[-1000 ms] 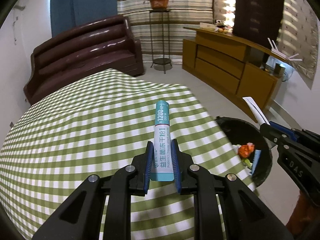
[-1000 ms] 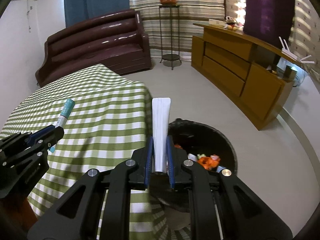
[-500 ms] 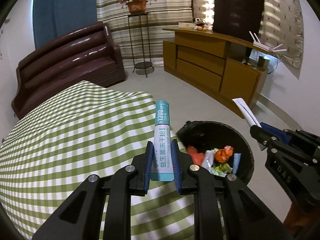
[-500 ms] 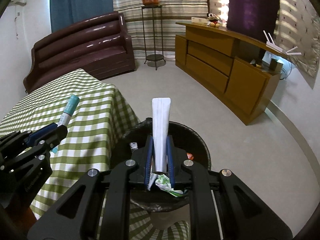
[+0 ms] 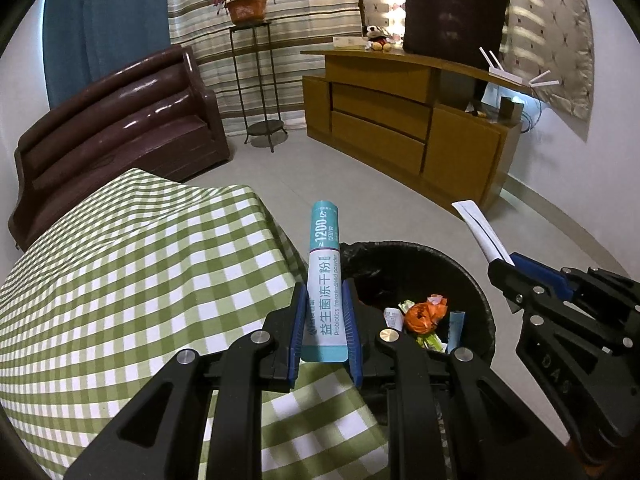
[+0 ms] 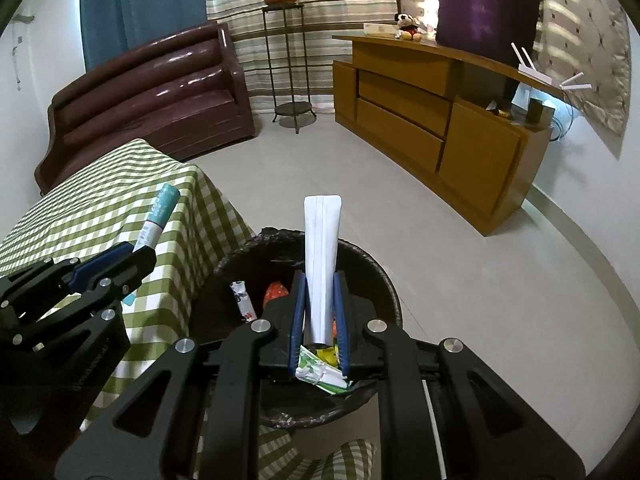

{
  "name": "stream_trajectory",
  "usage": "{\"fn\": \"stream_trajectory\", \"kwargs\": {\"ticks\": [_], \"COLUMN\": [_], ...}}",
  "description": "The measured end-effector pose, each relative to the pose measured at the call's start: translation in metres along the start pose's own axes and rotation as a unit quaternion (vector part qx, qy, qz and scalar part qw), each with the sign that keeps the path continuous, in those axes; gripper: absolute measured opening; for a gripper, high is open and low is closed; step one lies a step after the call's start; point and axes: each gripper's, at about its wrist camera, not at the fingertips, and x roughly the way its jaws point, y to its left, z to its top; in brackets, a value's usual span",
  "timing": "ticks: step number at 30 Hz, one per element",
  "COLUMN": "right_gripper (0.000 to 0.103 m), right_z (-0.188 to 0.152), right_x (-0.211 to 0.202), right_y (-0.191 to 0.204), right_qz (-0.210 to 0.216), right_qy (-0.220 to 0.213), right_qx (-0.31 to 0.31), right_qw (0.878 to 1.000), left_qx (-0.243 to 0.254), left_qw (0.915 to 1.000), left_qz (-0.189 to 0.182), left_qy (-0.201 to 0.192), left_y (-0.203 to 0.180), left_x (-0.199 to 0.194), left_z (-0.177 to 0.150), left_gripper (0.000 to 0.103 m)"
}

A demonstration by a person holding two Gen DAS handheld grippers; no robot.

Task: Collect trash
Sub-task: 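Carry both tubes over the black bin, then open both tools to drop the tubes into the bin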

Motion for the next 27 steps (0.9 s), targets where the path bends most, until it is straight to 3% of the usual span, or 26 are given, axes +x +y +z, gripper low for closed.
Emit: {"fn": "stream_trajectory", "kwargs": {"ticks": [27], "right_gripper": [0.016], "right_z": [-0.002], "right_x": [0.036], "right_y": [-0.01], "right_qz": [0.0], "right_qy": [0.028], "right_qx": [0.016], "right_qw": [0.999], "left_qx": [0.014], "left_qw": [0.9991], "left_qz": [0.002], "left_qy": [0.041], "left_y": [-0.015], "left_x": [0.034], "left_z": [0.008], "left_gripper": [0.021]}}
